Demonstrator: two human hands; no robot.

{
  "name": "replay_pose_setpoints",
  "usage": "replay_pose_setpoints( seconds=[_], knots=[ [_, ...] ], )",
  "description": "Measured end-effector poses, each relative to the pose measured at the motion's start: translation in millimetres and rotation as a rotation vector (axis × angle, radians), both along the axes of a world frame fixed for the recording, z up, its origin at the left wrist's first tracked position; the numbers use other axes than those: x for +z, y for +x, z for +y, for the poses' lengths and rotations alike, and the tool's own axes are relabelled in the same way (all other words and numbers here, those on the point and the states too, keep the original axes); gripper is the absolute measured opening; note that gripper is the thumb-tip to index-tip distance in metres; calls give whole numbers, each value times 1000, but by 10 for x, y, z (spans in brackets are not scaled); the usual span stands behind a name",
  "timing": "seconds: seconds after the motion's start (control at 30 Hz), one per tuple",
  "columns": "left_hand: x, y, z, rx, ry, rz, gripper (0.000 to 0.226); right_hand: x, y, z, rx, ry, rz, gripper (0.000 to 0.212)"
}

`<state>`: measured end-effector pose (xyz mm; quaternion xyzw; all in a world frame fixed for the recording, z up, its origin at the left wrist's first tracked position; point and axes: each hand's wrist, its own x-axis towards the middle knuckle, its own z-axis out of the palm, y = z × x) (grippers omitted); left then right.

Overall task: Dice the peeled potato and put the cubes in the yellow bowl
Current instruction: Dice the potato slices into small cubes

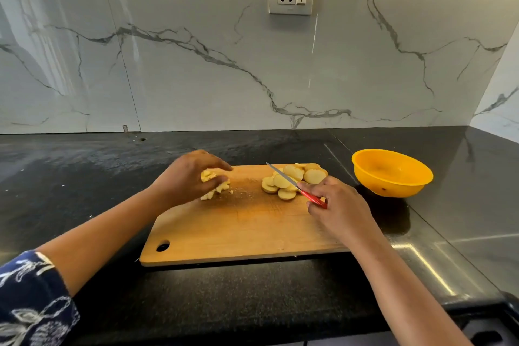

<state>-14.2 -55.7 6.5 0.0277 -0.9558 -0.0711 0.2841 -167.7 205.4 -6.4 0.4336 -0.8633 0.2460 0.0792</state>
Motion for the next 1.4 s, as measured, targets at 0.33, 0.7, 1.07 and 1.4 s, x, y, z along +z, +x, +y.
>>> replay_pose_setpoints(
  seconds=[0.33, 0.7, 1.07, 1.4],
  knots=[
    [-59, -24, -189, -40, -39, -31, 29, -11, 18, -11, -4, 4, 3, 46],
    [-6, -18, -119, -35, 24, 59, 23, -3, 43, -28, 6, -18, -3, 45],
    [36, -316, 100, 148, -49, -188, 71, 208, -230, -184, -5, -209, 25, 43],
    [99, -945, 503, -16, 71, -421, 46, 68, -332, -162, -57, -152, 41, 44]
  ],
)
